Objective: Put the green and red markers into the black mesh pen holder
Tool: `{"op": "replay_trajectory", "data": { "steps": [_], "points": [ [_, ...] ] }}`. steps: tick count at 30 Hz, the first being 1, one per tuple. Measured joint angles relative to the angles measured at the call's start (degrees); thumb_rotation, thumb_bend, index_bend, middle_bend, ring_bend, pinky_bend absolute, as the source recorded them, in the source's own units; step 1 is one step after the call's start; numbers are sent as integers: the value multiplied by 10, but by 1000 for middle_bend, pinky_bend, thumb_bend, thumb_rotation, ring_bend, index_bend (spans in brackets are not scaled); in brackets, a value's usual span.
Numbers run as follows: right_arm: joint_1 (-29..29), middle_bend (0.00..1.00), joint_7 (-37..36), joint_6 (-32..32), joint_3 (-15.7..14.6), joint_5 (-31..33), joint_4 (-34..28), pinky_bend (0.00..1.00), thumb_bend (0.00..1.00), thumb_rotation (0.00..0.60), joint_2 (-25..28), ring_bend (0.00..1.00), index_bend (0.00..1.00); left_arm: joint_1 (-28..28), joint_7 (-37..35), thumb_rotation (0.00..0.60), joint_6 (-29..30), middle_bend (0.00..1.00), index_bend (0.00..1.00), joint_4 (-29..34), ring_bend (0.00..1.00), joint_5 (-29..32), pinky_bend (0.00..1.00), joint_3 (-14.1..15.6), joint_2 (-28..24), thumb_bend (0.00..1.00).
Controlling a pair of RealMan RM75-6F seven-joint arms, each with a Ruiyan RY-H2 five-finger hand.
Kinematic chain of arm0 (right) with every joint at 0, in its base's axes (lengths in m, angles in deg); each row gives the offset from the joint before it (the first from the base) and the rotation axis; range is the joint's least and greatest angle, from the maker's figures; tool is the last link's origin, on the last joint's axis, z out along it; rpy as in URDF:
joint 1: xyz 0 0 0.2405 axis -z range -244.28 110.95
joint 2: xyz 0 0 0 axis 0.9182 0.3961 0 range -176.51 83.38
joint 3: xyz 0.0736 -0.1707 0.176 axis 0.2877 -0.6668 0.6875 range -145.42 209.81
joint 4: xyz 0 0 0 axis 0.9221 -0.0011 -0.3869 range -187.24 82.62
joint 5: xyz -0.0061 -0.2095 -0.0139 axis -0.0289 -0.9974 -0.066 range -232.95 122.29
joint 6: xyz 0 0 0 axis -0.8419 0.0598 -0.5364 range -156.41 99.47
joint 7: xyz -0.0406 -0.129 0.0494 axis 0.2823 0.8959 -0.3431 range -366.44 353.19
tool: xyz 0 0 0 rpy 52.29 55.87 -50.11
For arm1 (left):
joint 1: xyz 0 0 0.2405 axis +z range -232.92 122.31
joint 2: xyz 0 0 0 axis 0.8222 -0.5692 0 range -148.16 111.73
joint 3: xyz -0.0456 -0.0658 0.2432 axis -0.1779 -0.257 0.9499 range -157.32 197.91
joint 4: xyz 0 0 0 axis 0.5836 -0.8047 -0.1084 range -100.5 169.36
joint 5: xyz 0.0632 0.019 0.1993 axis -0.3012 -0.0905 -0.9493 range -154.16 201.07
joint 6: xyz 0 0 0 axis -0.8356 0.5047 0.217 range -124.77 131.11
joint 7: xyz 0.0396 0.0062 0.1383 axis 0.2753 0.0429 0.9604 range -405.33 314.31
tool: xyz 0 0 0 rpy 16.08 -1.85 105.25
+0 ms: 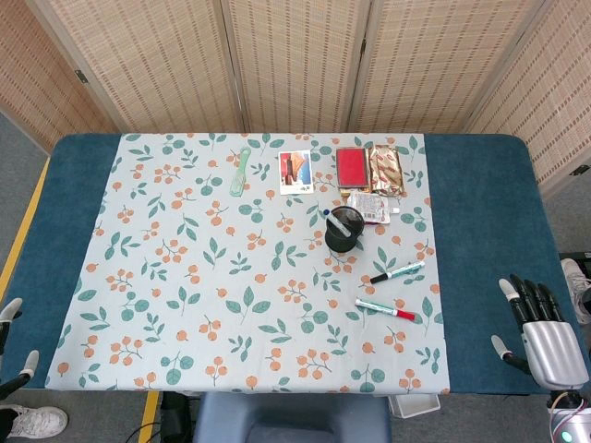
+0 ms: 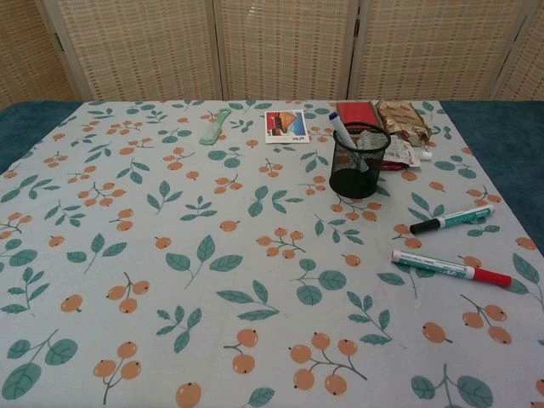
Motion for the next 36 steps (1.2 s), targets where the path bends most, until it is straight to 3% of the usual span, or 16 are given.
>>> {"op": "replay_trajectory", "data": {
  "steps": [10,15,23,36],
  "points": [
    [-4,0,9,12,0,12,-1,0,290,600,-1,0,11,0,-2,600,5,266,0,3,132,-9,283,4,1,399],
    [-17,0,13,28,2,8,5,0,298,600,-4,0,124,2,-13,600,9,269,0,2,132,-8,283,3,-4,399],
    [-117,0,41,128,42,9,29,0,299,600,-3,0,301,3,-9,600,11,291,0,3,133,2,284,0,-5,399],
    [-258,10,96,303,92,104,102,0,309,600,-92,0,334,-3,-25,600,0,291,0,-3,135,23,286,-8,-9,399]
  ]
}}
